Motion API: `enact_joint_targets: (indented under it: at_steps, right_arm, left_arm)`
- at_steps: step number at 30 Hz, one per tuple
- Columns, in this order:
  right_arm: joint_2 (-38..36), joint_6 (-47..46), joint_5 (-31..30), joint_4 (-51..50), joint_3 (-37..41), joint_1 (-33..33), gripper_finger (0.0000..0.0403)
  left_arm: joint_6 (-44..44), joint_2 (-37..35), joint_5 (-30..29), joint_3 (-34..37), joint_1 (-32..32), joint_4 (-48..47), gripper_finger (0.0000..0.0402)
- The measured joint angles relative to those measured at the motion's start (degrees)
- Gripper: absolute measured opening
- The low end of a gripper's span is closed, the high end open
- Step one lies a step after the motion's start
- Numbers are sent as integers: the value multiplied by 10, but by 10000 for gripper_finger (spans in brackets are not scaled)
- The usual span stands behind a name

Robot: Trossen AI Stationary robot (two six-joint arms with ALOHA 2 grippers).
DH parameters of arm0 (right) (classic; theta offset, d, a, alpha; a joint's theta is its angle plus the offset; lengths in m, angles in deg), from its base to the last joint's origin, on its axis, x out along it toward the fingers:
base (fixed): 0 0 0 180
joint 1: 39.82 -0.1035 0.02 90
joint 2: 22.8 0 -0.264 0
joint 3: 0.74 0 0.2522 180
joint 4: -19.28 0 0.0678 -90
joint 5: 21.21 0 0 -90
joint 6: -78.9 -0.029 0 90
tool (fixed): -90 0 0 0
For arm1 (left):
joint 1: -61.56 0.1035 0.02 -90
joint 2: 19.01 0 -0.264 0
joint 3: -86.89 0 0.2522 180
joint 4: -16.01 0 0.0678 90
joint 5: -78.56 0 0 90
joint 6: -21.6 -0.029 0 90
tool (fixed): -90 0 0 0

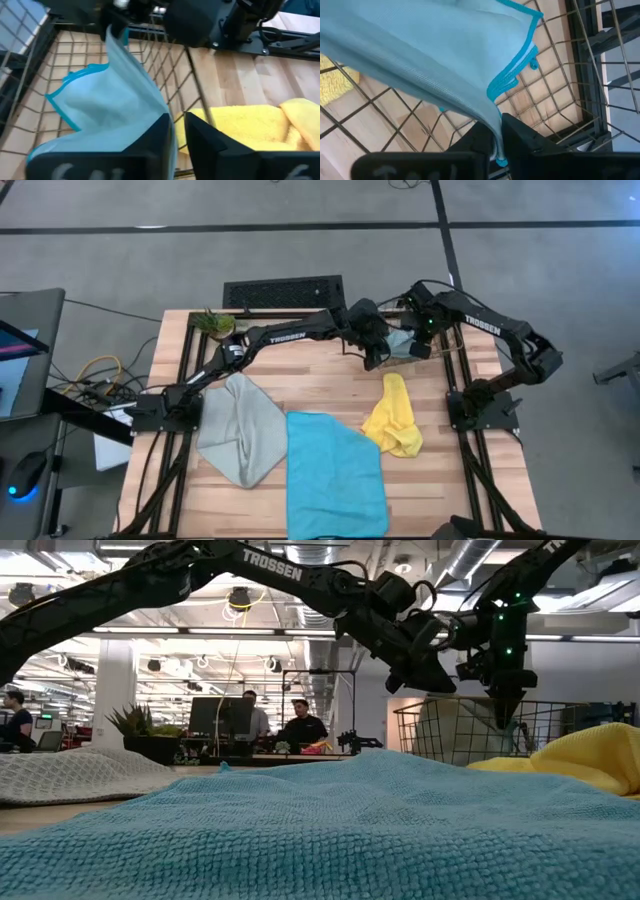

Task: Fold microfiber towels
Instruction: Put the folded light blue microfiber cloth into the wire basket

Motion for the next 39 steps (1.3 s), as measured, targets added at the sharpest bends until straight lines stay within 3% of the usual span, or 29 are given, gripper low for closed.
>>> enact_joint_targets:
  at_steps: [9, 17, 24, 30, 39]
  right_arm:
    - [0, -11, 9, -4, 0, 0, 154]
    - [0, -19, 10, -15, -6, -1, 241]
    - [0, -40, 21, 25, -51, 8, 249]
    - [0, -141, 134, 41, -73, 51, 248]
    - [14, -292, 137, 48, -97, 87, 248]
  left_arm:
    - [0, 0, 1, 0, -13, 1, 132]
    - [-3, 0, -6, -1, -16, 2, 153]
    - [2, -17, -15, -1, -1, 2, 153]
    - [57, -47, -15, -2, 20, 0, 153]
    - [74, -81, -15, -2, 42, -10, 153]
